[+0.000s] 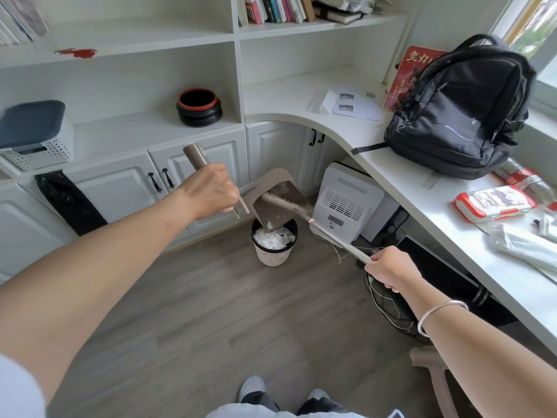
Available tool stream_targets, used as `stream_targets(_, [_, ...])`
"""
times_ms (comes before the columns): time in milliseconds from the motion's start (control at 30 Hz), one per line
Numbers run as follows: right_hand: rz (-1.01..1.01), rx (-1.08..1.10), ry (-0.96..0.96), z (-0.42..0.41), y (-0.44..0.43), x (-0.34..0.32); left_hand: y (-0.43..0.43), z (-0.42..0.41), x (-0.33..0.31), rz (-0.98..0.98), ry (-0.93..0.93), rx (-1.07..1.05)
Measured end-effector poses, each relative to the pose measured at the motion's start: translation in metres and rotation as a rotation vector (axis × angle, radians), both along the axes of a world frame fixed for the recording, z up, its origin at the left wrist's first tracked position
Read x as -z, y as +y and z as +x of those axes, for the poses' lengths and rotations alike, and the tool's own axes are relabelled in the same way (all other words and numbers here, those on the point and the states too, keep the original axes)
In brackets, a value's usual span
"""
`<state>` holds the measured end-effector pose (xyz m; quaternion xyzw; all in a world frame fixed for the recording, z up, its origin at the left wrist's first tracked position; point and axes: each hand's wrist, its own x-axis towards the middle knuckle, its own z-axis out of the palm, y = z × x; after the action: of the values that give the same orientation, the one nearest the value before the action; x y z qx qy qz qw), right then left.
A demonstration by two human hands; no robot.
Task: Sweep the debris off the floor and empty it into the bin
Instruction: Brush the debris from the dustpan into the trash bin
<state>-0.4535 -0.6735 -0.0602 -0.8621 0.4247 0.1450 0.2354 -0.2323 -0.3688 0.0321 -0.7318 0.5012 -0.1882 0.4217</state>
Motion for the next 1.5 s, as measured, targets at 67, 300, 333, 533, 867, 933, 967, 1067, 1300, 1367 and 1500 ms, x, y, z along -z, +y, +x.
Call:
stream_targets(67, [-0.019, -0.016, 0.010, 0.005, 0.007, 0.001, 0.000, 0.001, -0.003, -0.018, 0.002, 0.005])
stream_targets(300, [-0.152, -0.079, 0.112, 0.008, 0.018, -0.001, 0.003, 0.005, -0.011, -0.064, 0.004, -0.048])
stream_targets(333, [-0.164, -0.089, 0.125, 0.007, 0.017, -0.002, 0.004, 0.006, -0.011, -0.065, 0.005, -0.054])
stream_targets(533, [-0.134, -0.063, 0.177, -0.004, 0.012, 0.000, 0.014, 0.009, -0.008, -0.027, -0.021, -0.100])
stream_targets(867, [0.034, 0.009, 0.089, -0.011, -0.008, -0.002, 0.014, 0.010, 0.005, 0.011, -0.018, -0.138])
stream_targets(933, [0.039, 0.007, 0.061, -0.008, -0.005, -0.004, 0.015, 0.009, 0.005, 0.012, -0.011, -0.142])
stream_targets(967, [0.039, 0.001, 0.047, -0.007, -0.002, -0.004, 0.015, 0.008, 0.005, 0.009, -0.013, -0.149])
stream_targets(1067, [0.049, -0.008, 0.006, 0.000, 0.005, 0.000, 0.018, 0.007, 0.006, 0.011, -0.008, -0.137])
stream_targets(1300, [-0.007, -0.001, 0.043, 0.007, 0.019, 0.009, 0.026, 0.008, -0.005, -0.047, -0.019, -0.097])
stream_targets(1367, [-0.012, -0.008, 0.073, 0.004, 0.018, 0.010, 0.027, 0.006, -0.008, -0.063, -0.042, -0.103])
stream_targets(1500, [-0.065, -0.028, 0.130, -0.002, 0.015, 0.008, 0.025, 0.004, -0.007, -0.104, -0.003, -0.057])
